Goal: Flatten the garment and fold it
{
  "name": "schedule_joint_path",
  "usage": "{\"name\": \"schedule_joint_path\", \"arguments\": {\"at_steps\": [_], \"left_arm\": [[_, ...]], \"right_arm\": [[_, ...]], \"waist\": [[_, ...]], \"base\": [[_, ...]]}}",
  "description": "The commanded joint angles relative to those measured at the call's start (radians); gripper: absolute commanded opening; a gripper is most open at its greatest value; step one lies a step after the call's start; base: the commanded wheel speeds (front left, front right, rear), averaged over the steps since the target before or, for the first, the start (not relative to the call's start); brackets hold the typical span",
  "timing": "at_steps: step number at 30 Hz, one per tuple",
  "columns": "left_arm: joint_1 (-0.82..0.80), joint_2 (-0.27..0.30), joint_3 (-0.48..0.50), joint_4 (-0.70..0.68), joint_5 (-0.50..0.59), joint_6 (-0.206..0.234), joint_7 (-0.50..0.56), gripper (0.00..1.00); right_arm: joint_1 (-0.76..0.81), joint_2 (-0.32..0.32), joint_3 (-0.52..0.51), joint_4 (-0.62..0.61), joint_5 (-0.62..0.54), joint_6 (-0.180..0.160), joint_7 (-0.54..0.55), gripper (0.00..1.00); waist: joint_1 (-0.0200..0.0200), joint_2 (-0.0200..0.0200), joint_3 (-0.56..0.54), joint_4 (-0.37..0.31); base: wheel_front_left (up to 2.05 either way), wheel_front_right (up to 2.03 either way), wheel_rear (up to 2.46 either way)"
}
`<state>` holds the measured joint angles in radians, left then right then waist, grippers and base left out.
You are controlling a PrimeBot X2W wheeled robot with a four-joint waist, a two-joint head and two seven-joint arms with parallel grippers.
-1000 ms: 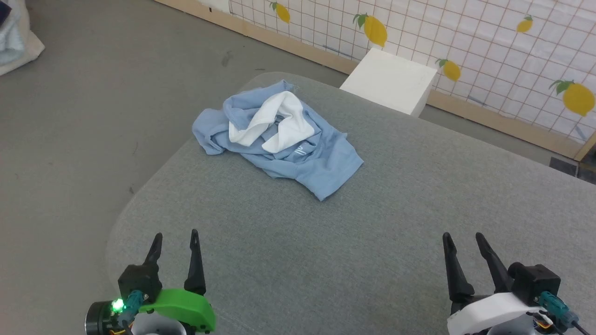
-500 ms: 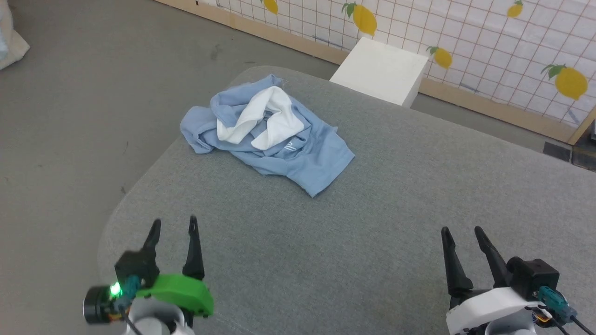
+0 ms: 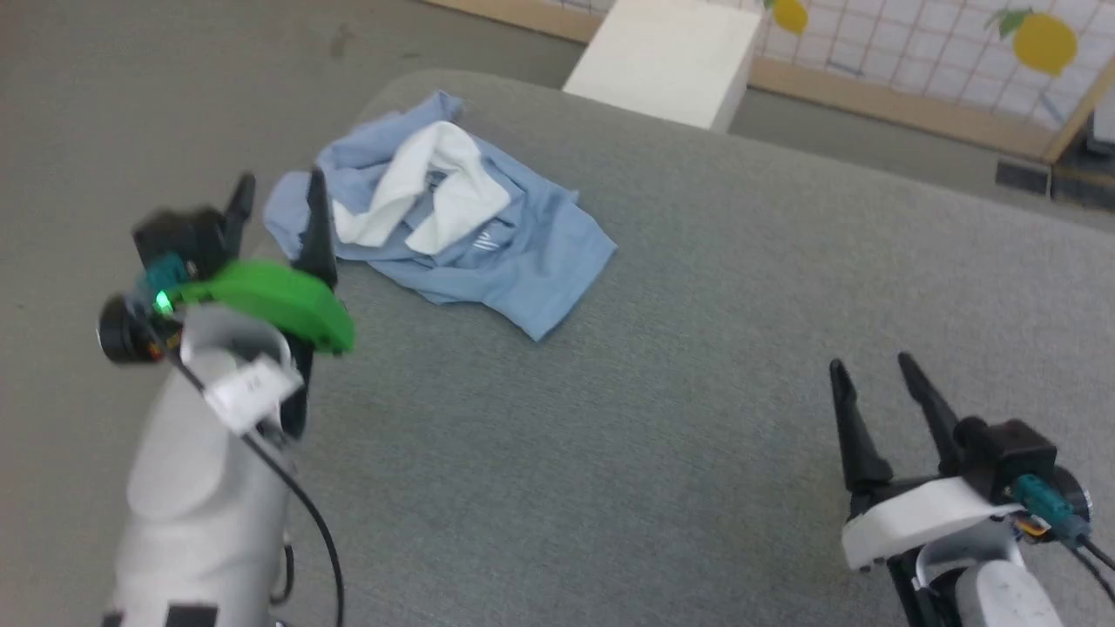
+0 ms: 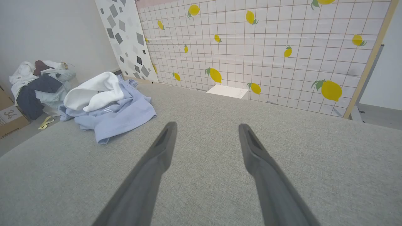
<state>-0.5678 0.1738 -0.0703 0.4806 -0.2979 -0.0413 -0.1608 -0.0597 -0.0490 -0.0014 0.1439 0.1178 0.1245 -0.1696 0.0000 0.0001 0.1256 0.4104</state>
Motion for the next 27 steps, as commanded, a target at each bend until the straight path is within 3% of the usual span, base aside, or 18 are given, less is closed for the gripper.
{"name": "schedule_joint_path", "arguments": {"at_steps": [1,8,16,27], "left_arm": [[-0.056,0.009,0.005,0.033,-0.017,-0.012,0.023,1.00],[-0.254,0.060,0.035,0.234,-0.073,-0.017,0.221,1.00],[-0.389,0.082,0.033,0.391,-0.108,0.020,0.506,1.00],[-0.406,0.017,-0.011,0.492,-0.141,0.031,0.794,1.00]], "right_arm": [[-0.021,-0.001,-0.011,-0.023,-0.016,0.006,0.011,1.00],[-0.031,-0.001,-0.043,-0.116,-0.052,0.006,0.057,1.00],[-0.023,-0.001,-0.076,-0.185,-0.058,0.006,0.074,1.00],[-0.031,-0.001,-0.086,-0.224,-0.059,0.006,0.076,1.00]], "waist": [[0.0000,-0.0001,0.097,-0.082],[0.0000,-0.0001,0.218,-0.184],[0.0000,-0.0001,0.312,-0.235],[0.0000,-0.0001,0.375,-0.223]], "base": [[0.00,0.00,0.00],[0.00,0.00,0.00],[0.00,0.00,0.00],[0.00,0.00,0.00]]}}
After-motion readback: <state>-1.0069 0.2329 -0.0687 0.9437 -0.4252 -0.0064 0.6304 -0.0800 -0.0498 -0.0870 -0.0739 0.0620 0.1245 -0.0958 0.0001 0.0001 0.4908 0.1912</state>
